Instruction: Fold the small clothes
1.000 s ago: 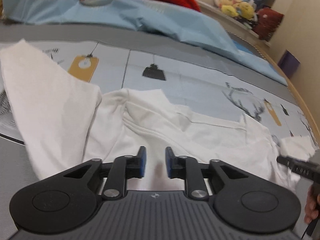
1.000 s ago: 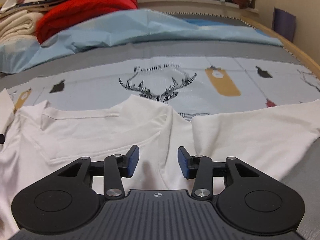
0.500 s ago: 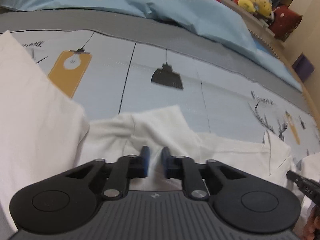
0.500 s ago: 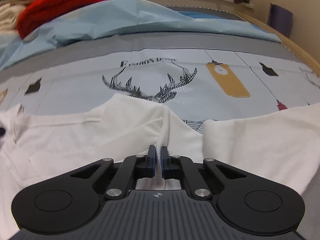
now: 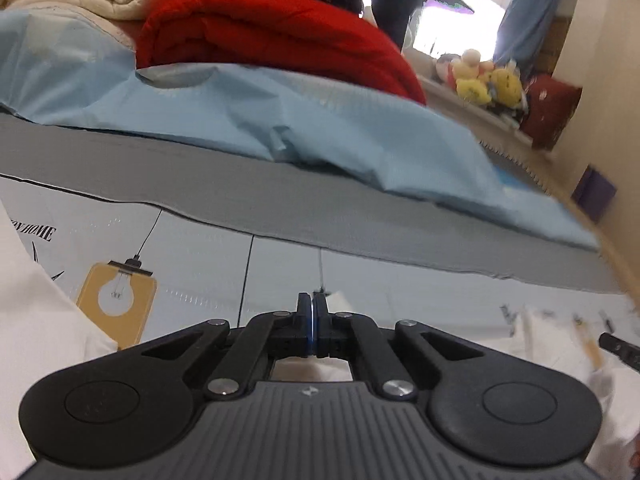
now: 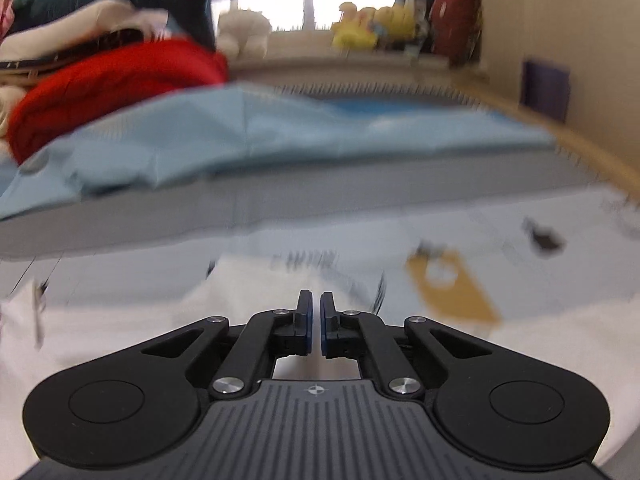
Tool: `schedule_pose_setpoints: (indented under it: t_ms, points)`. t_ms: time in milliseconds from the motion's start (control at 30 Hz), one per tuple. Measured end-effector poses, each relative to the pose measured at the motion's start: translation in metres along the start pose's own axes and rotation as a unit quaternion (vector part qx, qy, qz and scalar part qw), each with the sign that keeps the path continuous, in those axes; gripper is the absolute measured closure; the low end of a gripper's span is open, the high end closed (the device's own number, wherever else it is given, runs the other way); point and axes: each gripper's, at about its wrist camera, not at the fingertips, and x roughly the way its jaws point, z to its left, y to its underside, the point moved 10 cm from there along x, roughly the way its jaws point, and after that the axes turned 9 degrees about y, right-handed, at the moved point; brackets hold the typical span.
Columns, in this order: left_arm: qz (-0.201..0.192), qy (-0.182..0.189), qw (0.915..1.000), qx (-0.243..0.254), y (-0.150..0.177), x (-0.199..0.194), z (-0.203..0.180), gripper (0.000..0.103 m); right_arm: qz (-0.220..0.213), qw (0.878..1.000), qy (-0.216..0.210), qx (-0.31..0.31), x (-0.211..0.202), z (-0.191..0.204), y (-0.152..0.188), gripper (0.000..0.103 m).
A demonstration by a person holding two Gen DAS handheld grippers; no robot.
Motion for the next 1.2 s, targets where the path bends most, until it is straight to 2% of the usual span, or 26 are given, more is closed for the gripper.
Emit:
schedule_pose_setpoints:
  t_ms: [100, 167, 267, 433, 533, 600, 700, 733, 800, 867, 933, 1000, 1067, 1200]
  points:
    - [0.033, 0.019, 0.9993, 0.005, 0.002, -0.011, -0.007, 0.102, 0.013, 1.0, -0.021, 0.006, -0.012, -0.007, -0.003, 0.099]
    - [0.04, 0.023, 0.9989, 0.006, 0.0, -0.033, -0.012, 0.101, 0.032, 0.999, -0.026, 0.01, -0.03, -0.015, 0.003, 0.099]
    - [0.04, 0.033, 0.9986, -0.006, 0.001, -0.079, -0.019, 0.1, 0.065, 0.996, -0.052, 0.023, -0.066, -0.021, 0.014, 0.099]
    - [0.034, 0.039, 0.9984, 0.024, 0.014, -0.183, -0.04, 0.097, 0.107, 0.99, -0.092, 0.025, -0.159, -0.031, 0.04, 0.099]
    - [0.034, 0.042, 0.998, 0.034, 0.04, -0.252, -0.048, 0.097, 0.134, 0.984, -0.117, 0.014, -0.217, -0.037, 0.073, 0.099]
    - [0.033, 0.046, 0.9978, 0.035, 0.07, -0.296, -0.048, 0.097, 0.152, 0.98, -0.127, 0.009, -0.25, -0.041, 0.1, 0.099]
    - [0.033, 0.038, 0.9987, 0.01, 0.122, -0.338, -0.031, 0.097, 0.202, 0.969, -0.14, 0.021, -0.283, -0.047, 0.146, 0.099]
    - [0.044, 0.031, 0.9985, -0.005, 0.146, -0.344, -0.021, 0.097, 0.218, 0.965, -0.144, 0.033, -0.289, -0.047, 0.158, 0.099]
    - [0.124, -0.016, 0.9921, -0.007, 0.188, -0.342, -0.002, 0.097, 0.272, 0.948, -0.152, 0.065, -0.293, -0.045, 0.188, 0.099]
    - [0.14, -0.018, 0.9899, -0.007, 0.197, -0.342, 0.006, 0.097, 0.298, 0.939, -0.151, 0.08, -0.294, -0.039, 0.203, 0.099]
    - [0.155, -0.028, 0.9876, 0.002, 0.204, -0.34, 0.015, 0.097, 0.303, 0.94, -0.136, 0.072, -0.29, -0.036, 0.211, 0.095]
    - [0.174, -0.05, 0.9835, -0.005, 0.212, -0.34, 0.025, 0.097, 0.317, 0.937, -0.127, 0.077, -0.285, -0.036, 0.22, 0.078]
    - [0.165, -0.049, 0.9849, -0.018, 0.209, -0.345, 0.029, 0.097, 0.341, 0.927, -0.129, 0.092, -0.282, -0.036, 0.23, 0.073]
    - [0.136, -0.027, 0.9896, -0.036, 0.202, -0.359, 0.018, 0.092, 0.371, 0.91, -0.151, 0.106, -0.281, -0.023, 0.245, 0.072]
